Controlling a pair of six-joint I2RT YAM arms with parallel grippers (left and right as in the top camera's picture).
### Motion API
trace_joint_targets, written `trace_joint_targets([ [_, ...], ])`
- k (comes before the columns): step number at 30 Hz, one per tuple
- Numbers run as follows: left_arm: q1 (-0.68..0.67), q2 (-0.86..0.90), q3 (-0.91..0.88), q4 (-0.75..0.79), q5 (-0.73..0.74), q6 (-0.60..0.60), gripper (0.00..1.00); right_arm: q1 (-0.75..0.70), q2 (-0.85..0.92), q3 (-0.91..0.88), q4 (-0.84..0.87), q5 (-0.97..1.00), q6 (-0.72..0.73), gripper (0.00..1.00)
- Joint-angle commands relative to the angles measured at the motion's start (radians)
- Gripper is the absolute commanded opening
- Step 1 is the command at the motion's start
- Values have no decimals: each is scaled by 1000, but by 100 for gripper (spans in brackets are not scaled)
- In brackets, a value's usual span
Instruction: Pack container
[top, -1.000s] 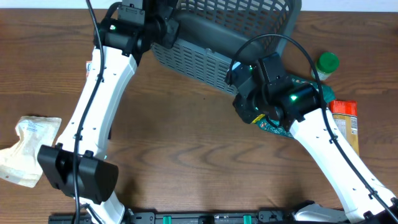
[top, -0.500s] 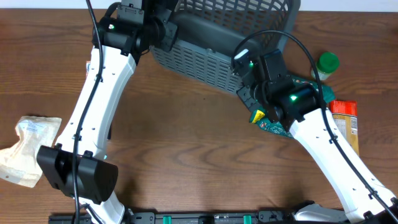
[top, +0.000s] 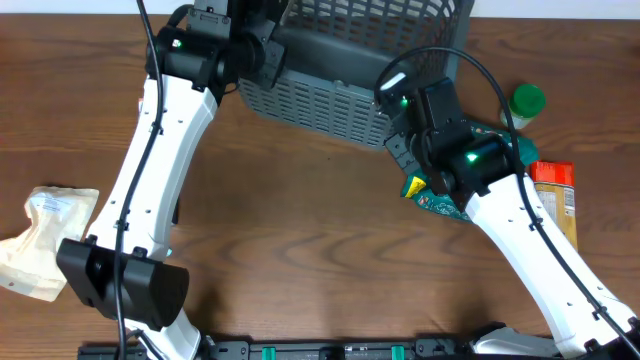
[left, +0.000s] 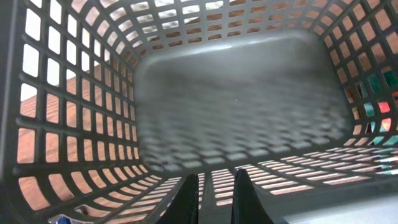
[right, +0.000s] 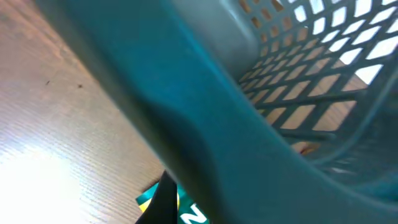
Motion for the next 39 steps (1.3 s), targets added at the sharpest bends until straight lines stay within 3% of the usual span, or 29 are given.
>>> trace_joint_targets([
  [1,-7,12,-12,-56,-5,0,5,-16,2,11,17,50,17,3],
  [39,-44,10,-12,-233,-5,-65,5,-95,2,11,93,72,95,6],
])
